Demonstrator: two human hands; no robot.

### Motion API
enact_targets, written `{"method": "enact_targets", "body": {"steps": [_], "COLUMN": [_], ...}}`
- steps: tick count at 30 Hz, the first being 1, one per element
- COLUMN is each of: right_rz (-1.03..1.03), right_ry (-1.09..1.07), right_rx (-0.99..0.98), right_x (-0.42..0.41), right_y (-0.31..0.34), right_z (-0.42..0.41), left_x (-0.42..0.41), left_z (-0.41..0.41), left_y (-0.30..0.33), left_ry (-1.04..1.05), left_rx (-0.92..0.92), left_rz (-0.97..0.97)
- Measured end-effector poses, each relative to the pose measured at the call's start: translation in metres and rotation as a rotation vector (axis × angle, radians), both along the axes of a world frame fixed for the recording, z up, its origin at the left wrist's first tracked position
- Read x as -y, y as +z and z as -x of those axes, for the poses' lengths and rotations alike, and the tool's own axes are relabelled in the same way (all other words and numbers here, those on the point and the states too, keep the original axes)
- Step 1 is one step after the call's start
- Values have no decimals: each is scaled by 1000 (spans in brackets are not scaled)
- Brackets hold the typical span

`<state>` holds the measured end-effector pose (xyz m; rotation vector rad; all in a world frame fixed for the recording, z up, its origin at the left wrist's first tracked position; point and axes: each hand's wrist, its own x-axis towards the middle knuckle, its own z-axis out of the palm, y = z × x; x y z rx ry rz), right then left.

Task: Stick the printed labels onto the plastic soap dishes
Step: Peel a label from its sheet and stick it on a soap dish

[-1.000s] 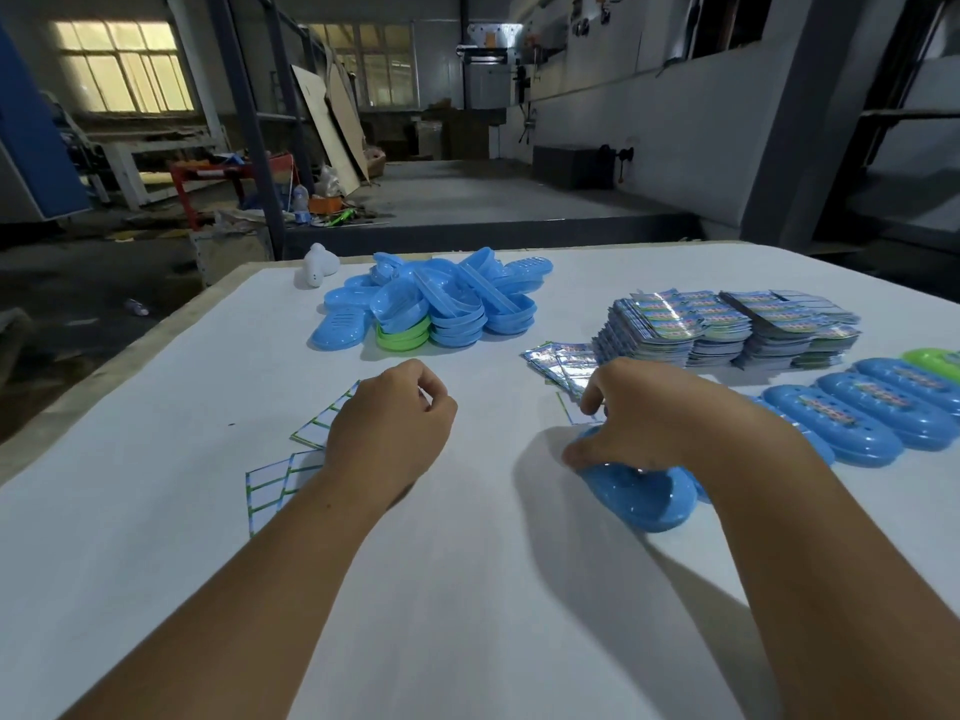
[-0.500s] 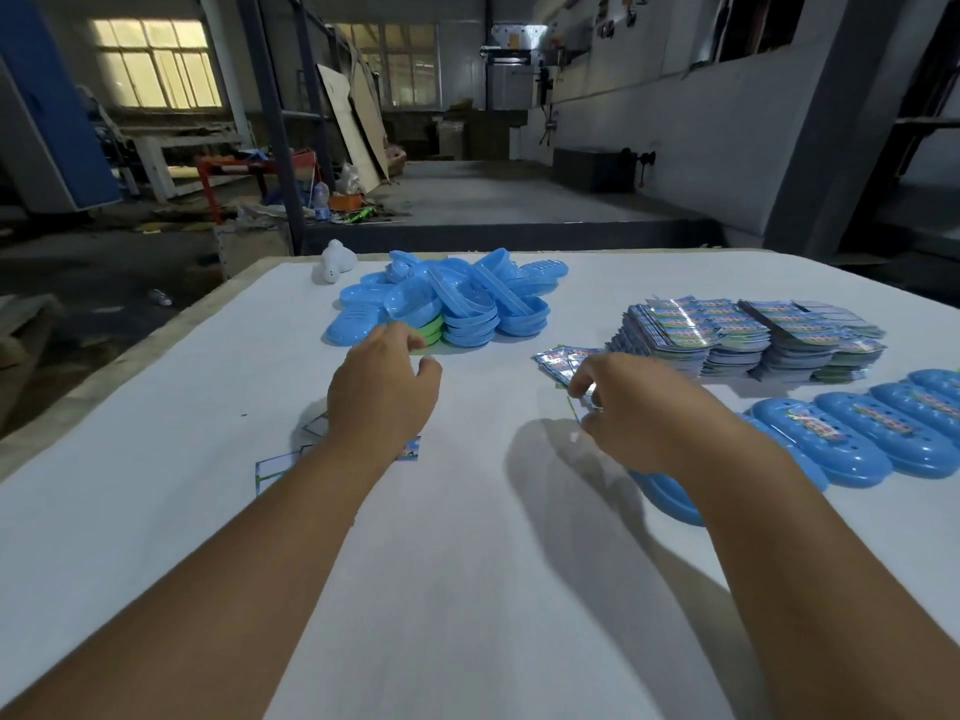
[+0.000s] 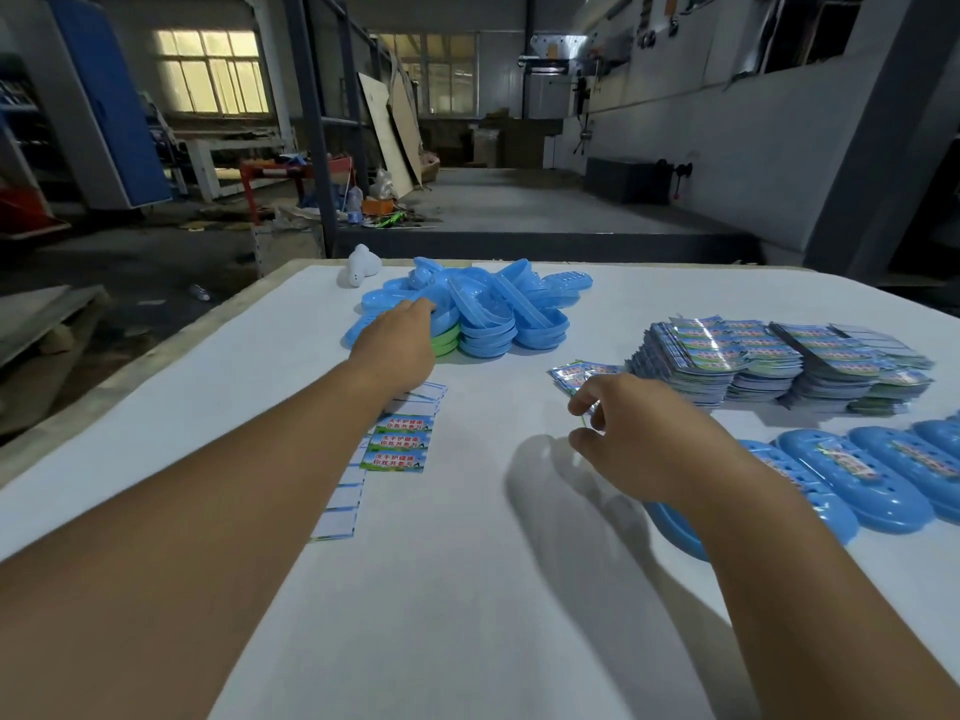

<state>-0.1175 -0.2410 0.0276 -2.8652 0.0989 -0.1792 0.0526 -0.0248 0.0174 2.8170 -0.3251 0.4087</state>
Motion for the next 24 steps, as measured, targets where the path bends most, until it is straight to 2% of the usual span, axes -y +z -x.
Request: {"method": "enact_targets", "body": {"steps": [4, 10, 18, 24], "right_rz": [-3, -4, -18, -52], "right_ry": [9, 13, 6, 17], "right_rx": [-20, -26, -41, -72], "right_x": [-2, -2, -3, -5], "right_y": [0, 2, 1, 0], "right_z": [0, 0, 0, -1], "left_x": [-15, -19, -25, -30], "left_z": [-12, -19, -12, -4], "left_y": [-3, 0, 0, -1], "left_ry": [-33, -80, -57, -119], "left_rx": [-64, 19, 111, 34], "left_rz": [-15, -7, 137, 218]}}
